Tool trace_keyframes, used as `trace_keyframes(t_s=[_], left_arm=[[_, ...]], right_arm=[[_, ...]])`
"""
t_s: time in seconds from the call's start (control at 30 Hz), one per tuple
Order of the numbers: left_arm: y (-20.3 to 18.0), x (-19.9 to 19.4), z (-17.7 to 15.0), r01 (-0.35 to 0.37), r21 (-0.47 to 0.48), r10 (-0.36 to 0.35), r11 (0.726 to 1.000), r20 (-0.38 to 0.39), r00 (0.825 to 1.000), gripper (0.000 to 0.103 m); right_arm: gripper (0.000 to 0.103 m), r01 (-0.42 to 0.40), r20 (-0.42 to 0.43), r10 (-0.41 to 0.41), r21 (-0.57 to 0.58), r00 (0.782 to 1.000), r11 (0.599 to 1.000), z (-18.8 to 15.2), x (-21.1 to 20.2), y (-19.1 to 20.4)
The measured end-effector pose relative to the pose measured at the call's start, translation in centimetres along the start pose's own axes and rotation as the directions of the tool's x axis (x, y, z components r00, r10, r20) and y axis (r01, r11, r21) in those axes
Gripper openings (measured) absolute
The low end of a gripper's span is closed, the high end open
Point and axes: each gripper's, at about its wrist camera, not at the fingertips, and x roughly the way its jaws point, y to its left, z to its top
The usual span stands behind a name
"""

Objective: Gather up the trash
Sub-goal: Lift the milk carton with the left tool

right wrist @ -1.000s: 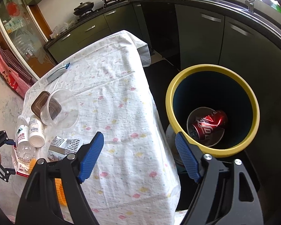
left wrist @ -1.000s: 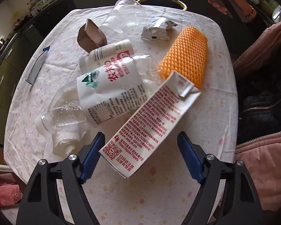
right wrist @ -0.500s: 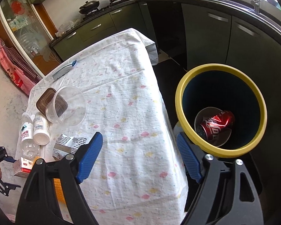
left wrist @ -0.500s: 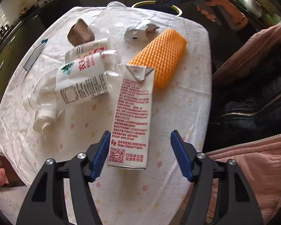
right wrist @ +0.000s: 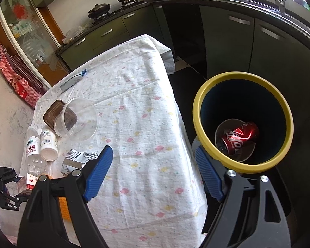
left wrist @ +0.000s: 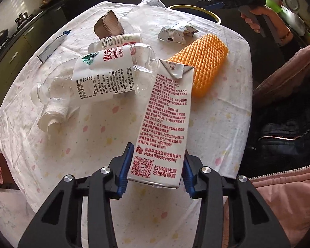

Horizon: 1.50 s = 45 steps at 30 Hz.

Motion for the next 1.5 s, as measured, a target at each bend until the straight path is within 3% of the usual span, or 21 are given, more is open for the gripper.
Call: trace_keyframes(t_s=[0.37,0.6,0.93,1.13,1.5], left_arm=[[-1.0,-2.1,-0.3,0.016,-0.003,-0.016,1.000,0.050,0.999,0.039],[-1.5,-4.2,-0.2,-0.033,-0.029,0.035,0.999,0.090,0.995,0.039],[-4.1,-6.4,4.9,-0.047,0.008,0.044,0.999,0.179,0.983,0.038],[-4.2,-5.2,7.2,-0.049,0.042,0.044,0.998,0.124,0.991,0.038],[-4.4,-3.2,6.2,-0.063,0.048,0.062,0.997,0.014,0.998,0.038]], right_arm=[[0.078,-0.022,-0.003,0.022,-0.004,1.000,1.000,-0.1,0.1,0.2],[0.078,-0.036,-0.007,0.036,-0.007,0.999,0.999,-0.2,0.2,0.3],[0.078,0.001,0.059,-0.003,0.031,0.998,1.000,-0.3,-3.1,-2.2],[0.078,0.003,0.073,-0.009,0.069,0.997,0.998,-0.6,-4.1,-4.3],[0.078,-0.026,0.055,0.022,0.064,0.998,0.998,-0.7,-3.0,-4.1]])
